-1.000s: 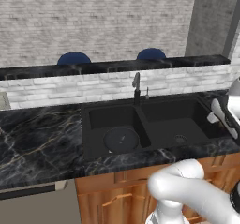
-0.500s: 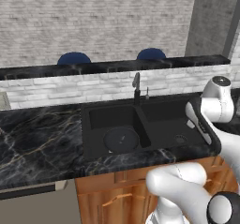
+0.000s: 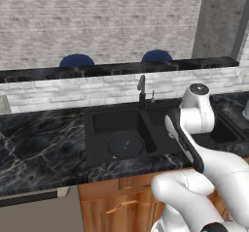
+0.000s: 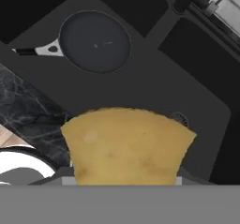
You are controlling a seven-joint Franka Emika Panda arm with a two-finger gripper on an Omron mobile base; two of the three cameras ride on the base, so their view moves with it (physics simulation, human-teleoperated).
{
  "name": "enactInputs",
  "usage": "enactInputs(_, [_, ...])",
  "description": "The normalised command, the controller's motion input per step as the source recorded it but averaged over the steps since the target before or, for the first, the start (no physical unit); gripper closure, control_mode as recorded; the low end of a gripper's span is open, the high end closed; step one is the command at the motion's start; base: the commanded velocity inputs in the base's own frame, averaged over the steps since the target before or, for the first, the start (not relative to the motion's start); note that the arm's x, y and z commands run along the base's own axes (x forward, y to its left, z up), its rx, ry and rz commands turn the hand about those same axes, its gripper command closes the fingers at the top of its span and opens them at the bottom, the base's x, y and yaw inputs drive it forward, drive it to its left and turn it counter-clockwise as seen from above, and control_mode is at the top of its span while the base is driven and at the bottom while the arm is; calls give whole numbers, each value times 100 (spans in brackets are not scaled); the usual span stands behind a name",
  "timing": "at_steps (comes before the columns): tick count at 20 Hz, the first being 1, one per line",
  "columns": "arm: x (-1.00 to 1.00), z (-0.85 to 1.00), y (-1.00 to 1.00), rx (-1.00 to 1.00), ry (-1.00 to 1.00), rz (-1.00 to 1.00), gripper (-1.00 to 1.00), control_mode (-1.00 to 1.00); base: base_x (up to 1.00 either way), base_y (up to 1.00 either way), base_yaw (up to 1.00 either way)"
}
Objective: Pick the pan and sponge and place them into the sink. Then turn on the water.
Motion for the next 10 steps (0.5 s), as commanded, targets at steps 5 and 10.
enactInputs(5, [3,-3,100,-1,0,0,100,-100,0,0,0])
enactInputs(10, [25,-22,76,0,0,0,100,-100,0,0,0])
